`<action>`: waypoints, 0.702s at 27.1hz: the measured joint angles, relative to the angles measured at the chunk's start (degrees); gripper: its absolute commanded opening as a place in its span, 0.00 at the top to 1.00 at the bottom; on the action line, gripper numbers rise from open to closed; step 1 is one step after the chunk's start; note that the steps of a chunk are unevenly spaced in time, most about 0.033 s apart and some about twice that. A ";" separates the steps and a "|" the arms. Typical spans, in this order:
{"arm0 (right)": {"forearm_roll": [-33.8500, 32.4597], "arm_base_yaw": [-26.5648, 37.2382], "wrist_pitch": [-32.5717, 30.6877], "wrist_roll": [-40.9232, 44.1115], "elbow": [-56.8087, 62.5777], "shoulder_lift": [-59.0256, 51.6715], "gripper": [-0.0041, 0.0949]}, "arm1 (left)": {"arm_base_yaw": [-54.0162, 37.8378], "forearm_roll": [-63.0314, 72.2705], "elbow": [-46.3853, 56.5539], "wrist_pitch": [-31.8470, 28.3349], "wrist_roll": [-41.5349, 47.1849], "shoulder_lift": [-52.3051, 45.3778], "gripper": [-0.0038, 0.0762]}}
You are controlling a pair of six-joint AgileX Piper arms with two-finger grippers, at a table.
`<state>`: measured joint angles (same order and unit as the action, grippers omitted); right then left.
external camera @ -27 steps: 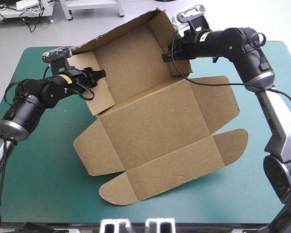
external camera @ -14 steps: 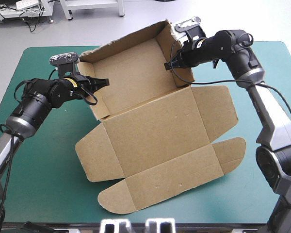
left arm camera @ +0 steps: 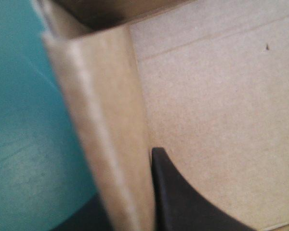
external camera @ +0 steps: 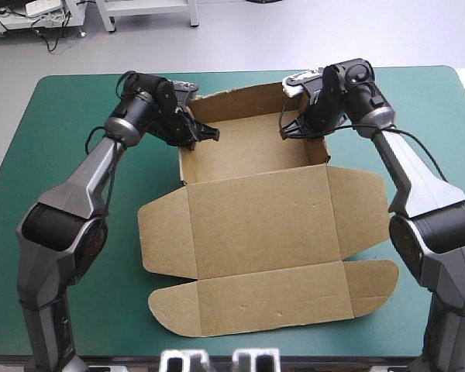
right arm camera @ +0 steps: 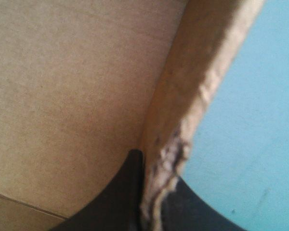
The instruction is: Fold the box
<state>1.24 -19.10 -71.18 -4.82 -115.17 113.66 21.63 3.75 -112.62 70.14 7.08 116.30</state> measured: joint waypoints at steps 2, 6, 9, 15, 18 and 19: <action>-2.22 0.00 -0.04 2.41 1.02 0.21 0.98 | 1.27 -0.90 -3.51 0.58 0.36 4.34 0.97; -3.82 0.07 -0.04 3.97 1.88 2.08 0.98 | 1.45 0.99 -5.15 0.64 0.82 8.61 0.97; -4.38 0.12 -0.04 4.18 1.95 3.89 0.98 | 1.52 0.92 -5.92 0.96 0.41 9.38 0.97; -3.36 0.37 0.01 4.18 1.79 7.54 0.98 | 1.76 0.18 -6.18 1.51 -0.17 10.02 0.97; -2.52 0.56 0.01 4.18 1.63 8.09 0.98 | 1.76 -0.06 -6.18 1.71 -0.62 10.21 0.97; -2.37 0.66 0.01 4.18 1.58 8.22 0.98 | 1.76 0.00 -6.18 1.71 -0.97 10.21 0.96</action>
<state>-1.13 -18.45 -71.17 -0.64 -113.59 121.89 23.39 3.75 -118.80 71.86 6.11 126.51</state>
